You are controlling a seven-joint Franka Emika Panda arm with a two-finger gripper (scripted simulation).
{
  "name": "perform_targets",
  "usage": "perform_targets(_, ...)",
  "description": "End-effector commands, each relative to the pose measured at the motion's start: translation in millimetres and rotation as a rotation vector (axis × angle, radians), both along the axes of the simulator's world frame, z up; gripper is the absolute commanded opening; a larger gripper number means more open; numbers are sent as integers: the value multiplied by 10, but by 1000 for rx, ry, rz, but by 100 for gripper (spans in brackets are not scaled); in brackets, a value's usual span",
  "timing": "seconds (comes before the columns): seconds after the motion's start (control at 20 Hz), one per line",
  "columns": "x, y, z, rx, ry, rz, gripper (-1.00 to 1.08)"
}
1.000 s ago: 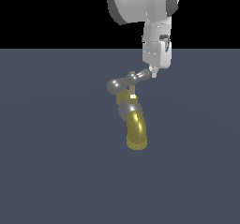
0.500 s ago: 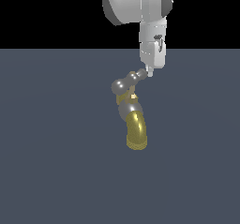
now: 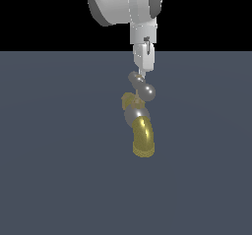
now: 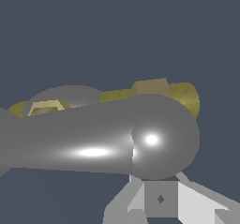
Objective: Turn on the faucet by rotating a designated handle.
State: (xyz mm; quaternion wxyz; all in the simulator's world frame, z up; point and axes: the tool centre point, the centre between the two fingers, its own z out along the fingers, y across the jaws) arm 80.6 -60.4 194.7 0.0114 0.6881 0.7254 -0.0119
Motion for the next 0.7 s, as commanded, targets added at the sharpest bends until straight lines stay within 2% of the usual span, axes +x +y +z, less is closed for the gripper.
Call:
perform_targets(0.0,-32,80,-1,3,1,6,-100)
perform_targets(0.65,-294,645,4,17,1,43,-100)
